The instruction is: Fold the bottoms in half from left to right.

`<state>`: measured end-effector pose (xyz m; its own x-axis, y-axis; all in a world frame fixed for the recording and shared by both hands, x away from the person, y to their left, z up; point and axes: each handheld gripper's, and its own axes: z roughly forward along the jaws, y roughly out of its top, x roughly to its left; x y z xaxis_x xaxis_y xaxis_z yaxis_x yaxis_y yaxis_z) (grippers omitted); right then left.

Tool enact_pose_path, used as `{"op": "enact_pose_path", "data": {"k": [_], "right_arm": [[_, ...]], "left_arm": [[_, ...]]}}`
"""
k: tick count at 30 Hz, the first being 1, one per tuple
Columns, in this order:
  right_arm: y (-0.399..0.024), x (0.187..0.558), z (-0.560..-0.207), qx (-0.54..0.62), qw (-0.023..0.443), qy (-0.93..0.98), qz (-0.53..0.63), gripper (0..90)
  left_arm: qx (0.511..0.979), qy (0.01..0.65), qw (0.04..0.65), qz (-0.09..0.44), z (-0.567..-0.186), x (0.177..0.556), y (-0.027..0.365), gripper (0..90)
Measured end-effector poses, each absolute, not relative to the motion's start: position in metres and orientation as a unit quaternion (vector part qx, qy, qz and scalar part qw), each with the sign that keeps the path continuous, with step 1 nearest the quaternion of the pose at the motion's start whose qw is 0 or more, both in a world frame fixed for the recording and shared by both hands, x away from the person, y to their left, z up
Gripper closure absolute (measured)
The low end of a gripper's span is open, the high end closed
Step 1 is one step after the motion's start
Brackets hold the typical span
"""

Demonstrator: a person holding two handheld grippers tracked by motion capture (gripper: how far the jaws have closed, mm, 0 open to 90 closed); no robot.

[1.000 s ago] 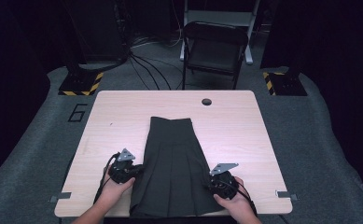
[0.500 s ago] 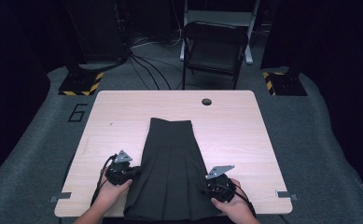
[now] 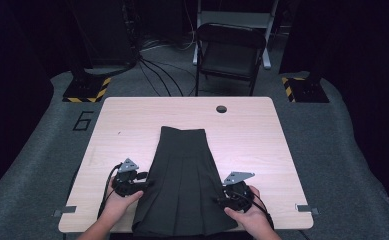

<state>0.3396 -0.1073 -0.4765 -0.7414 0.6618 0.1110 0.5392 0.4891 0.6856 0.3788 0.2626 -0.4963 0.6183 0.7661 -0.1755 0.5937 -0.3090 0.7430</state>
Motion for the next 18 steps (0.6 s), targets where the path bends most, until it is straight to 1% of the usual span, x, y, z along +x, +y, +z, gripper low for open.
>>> {"op": "enact_pose_path", "data": {"k": [3,7,9,10,11,13,15,16,18], "right_arm": [[-0.106,0.346,-0.477,0.349,0.086,0.862,0.358,51.3],[-0.103,0.360,-0.479,0.355,0.087,0.858,0.360,52.3],[-0.102,0.367,-0.478,0.362,0.087,0.852,0.368,52.4],[-0.100,0.372,-0.473,0.362,0.108,0.844,0.380,51.7],[-0.099,0.375,-0.471,0.363,0.114,0.840,0.386,51.6],[-0.098,0.381,-0.464,0.372,0.105,0.835,0.393,49.7],[-0.096,0.384,-0.462,0.373,0.107,0.832,0.396,49.2],[-0.093,0.392,-0.459,0.374,0.119,0.831,0.395,48.0],[-0.090,0.403,-0.461,0.375,0.127,0.833,0.386,47.8]], "left_arm": [[0.802,0.424,0.407,0.106,-0.495,0.383,0.261,45.9],[0.803,0.421,0.406,0.116,-0.493,0.393,0.257,45.6],[0.811,0.419,0.391,0.118,-0.491,0.399,0.256,46.2],[0.812,0.419,0.387,0.120,-0.490,0.405,0.254,45.8],[0.811,0.421,0.389,0.117,-0.490,0.408,0.253,45.8],[0.811,0.420,0.392,0.111,-0.489,0.414,0.250,46.5],[0.811,0.420,0.392,0.114,-0.489,0.417,0.248,47.0],[0.813,0.413,0.395,0.113,-0.490,0.423,0.245,46.9],[0.810,0.415,0.400,0.106,-0.491,0.429,0.242,46.6]]}}
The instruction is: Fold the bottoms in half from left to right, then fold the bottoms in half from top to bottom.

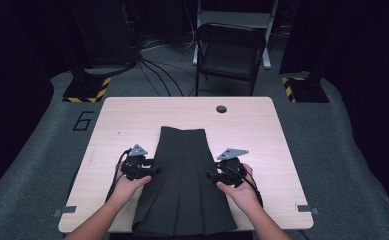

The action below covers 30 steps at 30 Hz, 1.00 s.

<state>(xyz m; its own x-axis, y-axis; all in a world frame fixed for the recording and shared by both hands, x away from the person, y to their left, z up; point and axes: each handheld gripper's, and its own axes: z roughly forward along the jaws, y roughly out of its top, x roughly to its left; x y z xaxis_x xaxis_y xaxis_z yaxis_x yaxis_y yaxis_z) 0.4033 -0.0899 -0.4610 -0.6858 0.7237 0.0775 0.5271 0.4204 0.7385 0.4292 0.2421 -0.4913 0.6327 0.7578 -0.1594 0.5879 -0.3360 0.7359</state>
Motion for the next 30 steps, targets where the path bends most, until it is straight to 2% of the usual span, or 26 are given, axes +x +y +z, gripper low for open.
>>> {"op": "enact_pose_path", "data": {"k": [12,19,24,30], "right_arm": [[-0.075,0.445,-0.492,0.410,0.137,0.827,0.358,48.0],[-0.071,0.447,-0.501,0.404,0.121,0.834,0.355,48.9],[-0.065,0.443,-0.510,0.399,0.089,0.844,0.347,56.0],[-0.061,0.436,-0.511,0.384,0.101,0.850,0.345,60.0]], "left_arm": [[0.794,0.441,0.401,0.119,-0.505,0.459,0.231,46.9],[0.809,0.426,0.386,0.126,-0.511,0.458,0.229,48.4],[0.819,0.416,0.376,0.119,-0.511,0.452,0.227,49.2],[0.819,0.417,0.376,0.119,-0.513,0.444,0.225,49.8]]}}
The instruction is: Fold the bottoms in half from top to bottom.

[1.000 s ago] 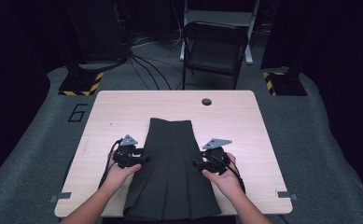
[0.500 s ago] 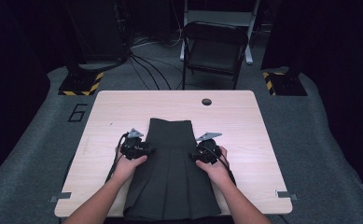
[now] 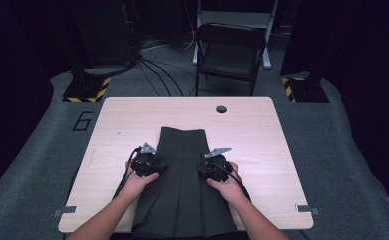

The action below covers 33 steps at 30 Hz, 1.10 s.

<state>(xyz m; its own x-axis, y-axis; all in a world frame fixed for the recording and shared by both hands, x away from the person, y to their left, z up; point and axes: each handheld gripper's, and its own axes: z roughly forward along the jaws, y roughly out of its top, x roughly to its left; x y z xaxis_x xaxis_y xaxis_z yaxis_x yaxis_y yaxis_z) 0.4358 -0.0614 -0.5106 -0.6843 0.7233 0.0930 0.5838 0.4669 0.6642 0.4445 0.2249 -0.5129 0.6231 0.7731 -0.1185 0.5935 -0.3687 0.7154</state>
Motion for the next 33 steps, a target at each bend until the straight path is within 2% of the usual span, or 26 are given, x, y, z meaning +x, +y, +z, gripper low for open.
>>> {"op": "enact_pose_path", "data": {"k": [8,11,18,23,33], "right_arm": [[-0.061,0.428,-0.512,0.373,0.101,0.854,0.350,60.4],[-0.061,0.427,-0.512,0.370,0.102,0.855,0.348,60.5],[-0.060,0.427,-0.512,0.371,0.103,0.854,0.350,61.5],[-0.061,0.425,-0.513,0.369,0.112,0.853,0.351,62.5],[-0.062,0.423,-0.514,0.374,0.116,0.847,0.359,61.7]], "left_arm": [[0.822,0.414,0.375,0.114,-0.512,0.436,0.229,50.0],[0.821,0.415,0.375,0.115,-0.511,0.436,0.230,53.7],[0.804,0.435,0.391,0.109,-0.500,0.454,0.232,52.2],[0.800,0.435,0.392,0.132,-0.490,0.471,0.231,47.5],[0.783,0.457,0.397,0.143,-0.486,0.498,0.235,47.5]]}}
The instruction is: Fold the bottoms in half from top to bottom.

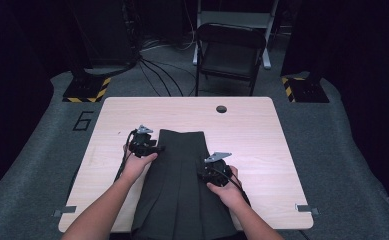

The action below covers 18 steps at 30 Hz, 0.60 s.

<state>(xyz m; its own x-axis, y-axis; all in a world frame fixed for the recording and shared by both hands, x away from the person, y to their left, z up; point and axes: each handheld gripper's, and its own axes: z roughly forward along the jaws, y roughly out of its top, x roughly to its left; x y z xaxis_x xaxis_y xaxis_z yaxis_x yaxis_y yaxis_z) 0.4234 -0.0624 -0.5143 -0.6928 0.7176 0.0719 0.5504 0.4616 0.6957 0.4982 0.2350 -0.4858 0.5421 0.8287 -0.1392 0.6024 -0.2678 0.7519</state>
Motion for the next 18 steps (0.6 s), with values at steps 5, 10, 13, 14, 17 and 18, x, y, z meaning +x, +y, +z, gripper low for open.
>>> {"op": "enact_pose_path", "data": {"k": [5,10,13,14,17,18], "right_arm": [[-0.066,0.420,-0.511,0.396,0.124,0.838,0.354,61.6],[-0.068,0.412,-0.509,0.395,0.141,0.840,0.344,62.2],[-0.071,0.402,-0.505,0.398,0.171,0.832,0.346,62.8],[-0.071,0.402,-0.505,0.398,0.171,0.832,0.346,62.8],[-0.072,0.398,-0.507,0.394,0.187,0.830,0.347,64.4],[-0.073,0.397,-0.507,0.393,0.182,0.836,0.337,65.1]], "left_arm": [[0.782,0.463,0.393,0.142,-0.489,0.502,0.238,47.1],[0.776,0.468,0.398,0.143,-0.491,0.505,0.242,46.2],[0.777,0.468,0.396,0.146,-0.493,0.507,0.242,45.5],[0.777,0.468,0.396,0.146,-0.493,0.507,0.242,45.5],[0.779,0.465,0.394,0.148,-0.493,0.509,0.242,45.0],[0.779,0.465,0.394,0.148,-0.493,0.509,0.242,44.6]]}}
